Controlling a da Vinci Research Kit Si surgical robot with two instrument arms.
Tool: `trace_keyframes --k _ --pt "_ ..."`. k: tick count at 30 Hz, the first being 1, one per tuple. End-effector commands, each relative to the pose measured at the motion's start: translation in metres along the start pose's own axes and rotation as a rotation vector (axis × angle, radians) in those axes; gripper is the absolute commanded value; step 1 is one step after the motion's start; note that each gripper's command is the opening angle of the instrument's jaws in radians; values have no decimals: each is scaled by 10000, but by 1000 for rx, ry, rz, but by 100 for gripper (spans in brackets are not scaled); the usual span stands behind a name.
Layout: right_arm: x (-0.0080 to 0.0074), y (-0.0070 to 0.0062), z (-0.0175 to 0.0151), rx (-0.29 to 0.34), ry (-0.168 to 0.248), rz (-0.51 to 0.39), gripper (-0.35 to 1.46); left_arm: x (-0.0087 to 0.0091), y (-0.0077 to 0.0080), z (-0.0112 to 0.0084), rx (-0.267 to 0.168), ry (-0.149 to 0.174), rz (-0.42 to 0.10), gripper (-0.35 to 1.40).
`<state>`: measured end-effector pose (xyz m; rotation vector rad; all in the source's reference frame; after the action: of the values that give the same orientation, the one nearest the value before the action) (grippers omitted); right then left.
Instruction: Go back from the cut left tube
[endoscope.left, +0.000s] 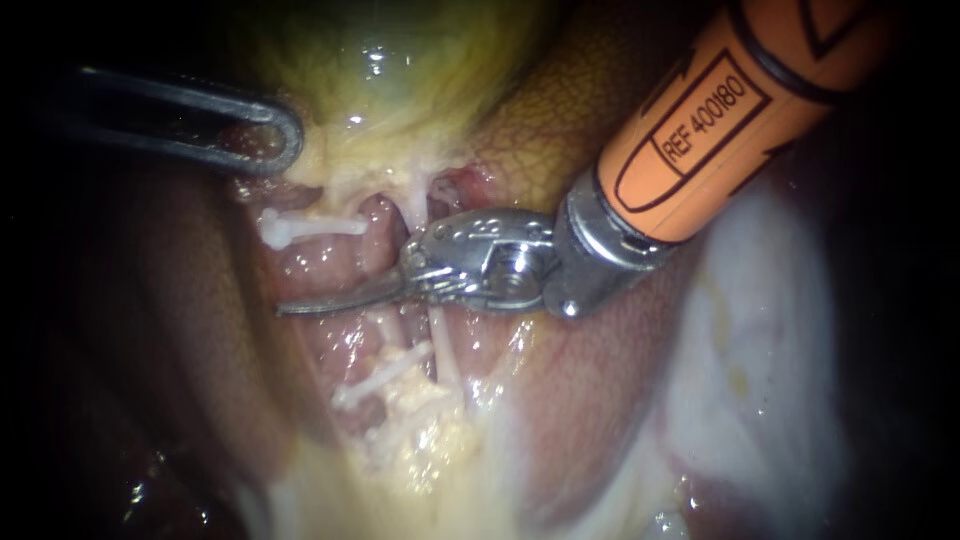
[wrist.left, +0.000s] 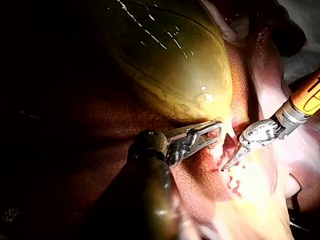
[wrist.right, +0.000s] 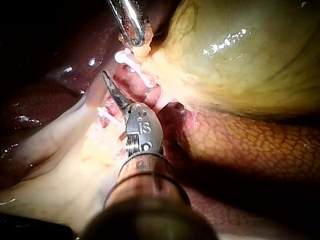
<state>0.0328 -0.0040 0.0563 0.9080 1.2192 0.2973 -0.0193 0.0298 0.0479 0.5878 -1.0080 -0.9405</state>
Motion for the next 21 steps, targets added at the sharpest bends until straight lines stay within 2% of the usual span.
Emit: trace_keyframes --k 1,5,6,7,9,11,14,21 --pt "0 0 0 0 0 1 -35 0 0 0 0 0 0 -35" --pt "0 -1 0 6 -1 -2 -35 1 0 1 -1 0 1 -35" --pt "1 -1 1 7 -2 3 -21 1 0 1 -1 0 1 -35" --pt "1 -1 2 8 -1 9 31 1 0 1 -1 0 1 -35" --pt "3 -2 6 10 -2 9 93 1 0 1 -1 0 1 -35" --pt "5 -2 11 -14 8 32 124 1 0 1 -1 0 1 -35" --pt "5 -2 13 -19 15 38 131 1 0 1 -1 0 1 -35" --pt "3 -5 10 -20 15 43 131 2 1 0 0 0 1 -35"
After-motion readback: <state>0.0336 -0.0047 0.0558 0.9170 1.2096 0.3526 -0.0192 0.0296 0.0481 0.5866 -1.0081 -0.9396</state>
